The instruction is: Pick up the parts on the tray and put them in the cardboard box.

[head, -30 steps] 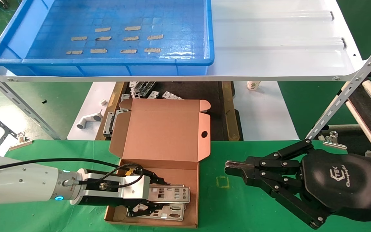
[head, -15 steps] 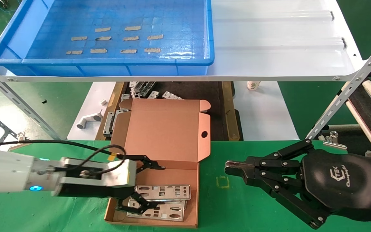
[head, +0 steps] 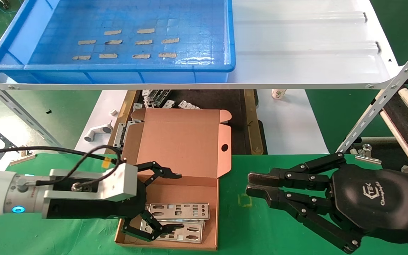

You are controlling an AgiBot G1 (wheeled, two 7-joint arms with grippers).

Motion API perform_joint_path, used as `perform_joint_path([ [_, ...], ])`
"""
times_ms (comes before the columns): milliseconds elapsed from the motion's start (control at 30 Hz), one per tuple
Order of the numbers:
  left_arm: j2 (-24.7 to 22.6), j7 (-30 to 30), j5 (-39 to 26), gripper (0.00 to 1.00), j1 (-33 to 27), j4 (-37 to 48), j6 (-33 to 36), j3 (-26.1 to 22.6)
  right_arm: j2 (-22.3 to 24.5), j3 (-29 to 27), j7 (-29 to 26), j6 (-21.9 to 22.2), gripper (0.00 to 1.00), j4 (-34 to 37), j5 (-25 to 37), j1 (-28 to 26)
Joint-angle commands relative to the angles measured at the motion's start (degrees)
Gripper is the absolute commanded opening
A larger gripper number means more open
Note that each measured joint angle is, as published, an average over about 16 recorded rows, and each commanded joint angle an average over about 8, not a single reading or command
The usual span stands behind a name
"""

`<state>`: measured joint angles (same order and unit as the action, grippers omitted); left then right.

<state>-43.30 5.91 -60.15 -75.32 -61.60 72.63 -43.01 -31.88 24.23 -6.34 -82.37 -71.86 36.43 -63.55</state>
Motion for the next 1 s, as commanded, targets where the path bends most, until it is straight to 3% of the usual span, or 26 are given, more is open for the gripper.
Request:
perform_joint_path([
  [33,0.36,-0.73,0.80,1.00,0.60,-0.52,0.57,1.18,0.00,0.00,0.00,0.00,1.00,0.00,0.00,0.00],
  [1000,5.60,-11.27,12.37,1.00,9.30,-8.10,8.84,18.26,0.00,0.00,0.00,0.00,1.00,0.00,0.00,0.00],
])
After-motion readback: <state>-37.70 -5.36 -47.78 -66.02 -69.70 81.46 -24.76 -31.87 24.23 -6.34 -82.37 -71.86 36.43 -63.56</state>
